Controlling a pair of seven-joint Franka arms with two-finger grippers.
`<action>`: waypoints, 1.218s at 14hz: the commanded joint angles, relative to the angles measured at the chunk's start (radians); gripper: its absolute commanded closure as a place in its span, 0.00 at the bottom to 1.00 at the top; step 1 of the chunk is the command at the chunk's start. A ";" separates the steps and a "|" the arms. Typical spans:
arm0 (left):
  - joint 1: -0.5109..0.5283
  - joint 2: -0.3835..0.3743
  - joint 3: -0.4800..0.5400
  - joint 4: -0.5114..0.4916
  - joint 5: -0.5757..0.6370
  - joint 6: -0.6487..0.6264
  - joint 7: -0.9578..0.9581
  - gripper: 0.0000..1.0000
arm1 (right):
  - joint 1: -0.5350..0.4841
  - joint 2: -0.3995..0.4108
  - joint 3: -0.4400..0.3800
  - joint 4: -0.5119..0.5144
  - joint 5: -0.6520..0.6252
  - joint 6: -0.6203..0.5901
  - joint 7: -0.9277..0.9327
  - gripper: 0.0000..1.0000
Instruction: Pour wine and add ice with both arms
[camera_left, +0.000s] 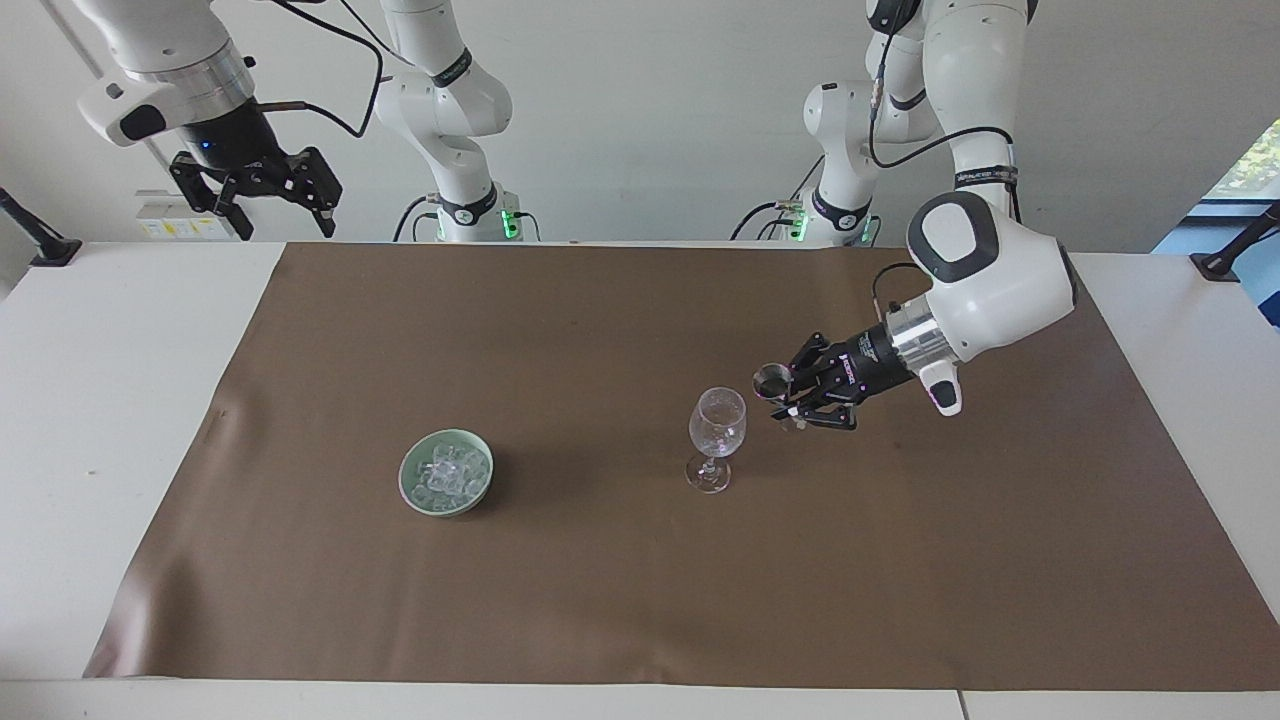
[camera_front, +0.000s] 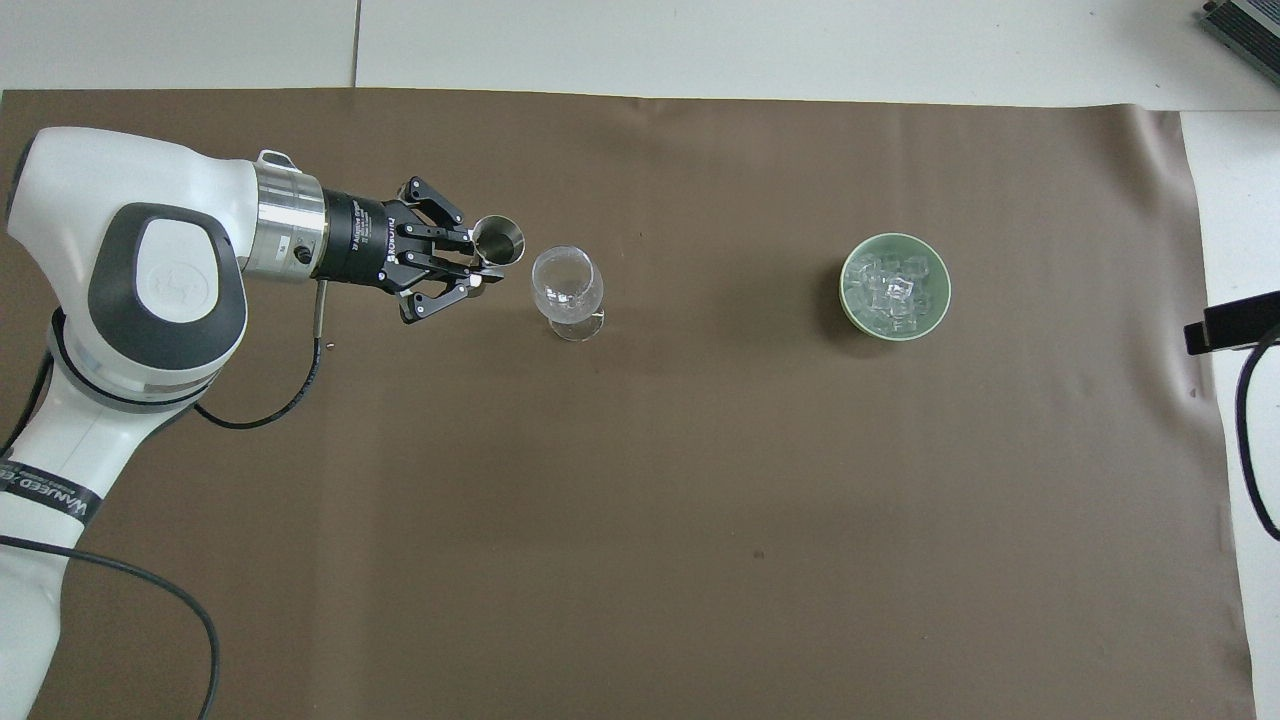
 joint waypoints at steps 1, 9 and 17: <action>-0.047 -0.015 0.011 -0.004 0.054 0.052 -0.050 1.00 | -0.009 -0.014 0.002 -0.019 0.012 0.004 -0.007 0.00; -0.078 -0.020 0.011 -0.002 0.169 0.114 -0.060 1.00 | -0.009 -0.016 0.002 -0.022 0.012 0.004 -0.006 0.00; -0.098 -0.029 0.010 -0.002 0.249 0.138 -0.049 1.00 | -0.009 -0.017 0.002 -0.022 0.012 0.004 -0.006 0.00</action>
